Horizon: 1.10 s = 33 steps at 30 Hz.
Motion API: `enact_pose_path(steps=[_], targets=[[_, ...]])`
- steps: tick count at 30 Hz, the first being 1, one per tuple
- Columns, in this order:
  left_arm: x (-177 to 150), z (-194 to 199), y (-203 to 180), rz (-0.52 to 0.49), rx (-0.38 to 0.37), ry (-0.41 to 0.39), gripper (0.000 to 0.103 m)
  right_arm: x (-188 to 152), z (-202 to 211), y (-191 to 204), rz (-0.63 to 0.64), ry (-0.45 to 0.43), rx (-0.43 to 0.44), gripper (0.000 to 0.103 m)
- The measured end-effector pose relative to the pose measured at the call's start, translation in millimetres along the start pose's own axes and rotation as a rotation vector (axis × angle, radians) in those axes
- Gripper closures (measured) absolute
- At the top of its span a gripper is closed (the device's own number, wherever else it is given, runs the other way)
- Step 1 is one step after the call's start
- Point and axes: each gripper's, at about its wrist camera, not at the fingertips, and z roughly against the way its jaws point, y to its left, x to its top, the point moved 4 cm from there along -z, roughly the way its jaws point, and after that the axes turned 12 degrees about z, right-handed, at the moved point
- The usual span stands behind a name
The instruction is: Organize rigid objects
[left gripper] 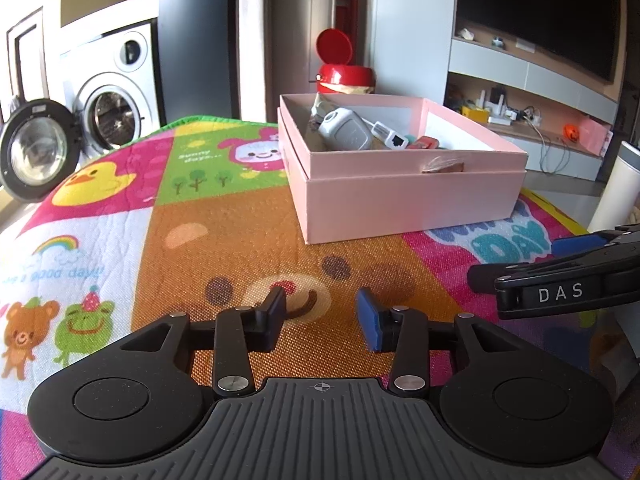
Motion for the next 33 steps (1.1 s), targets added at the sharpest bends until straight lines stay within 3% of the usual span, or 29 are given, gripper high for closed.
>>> enact_pose_path(steps=[6,11,33], targets=[[8,-12,-4,0.059,0.02,-0.01,0.055,3,-6,-1,-0.009,-0.025,-0.027,0.0],[9,-16,-12,0.029,0.056,-0.014,0.052,4,-8,2,-0.016,-0.058,-0.042,0.0],[10,-17,-9,0.05,0.043,-0.013,0.052,0,-6,0,-0.021,-0.069,-0.042,0.0]])
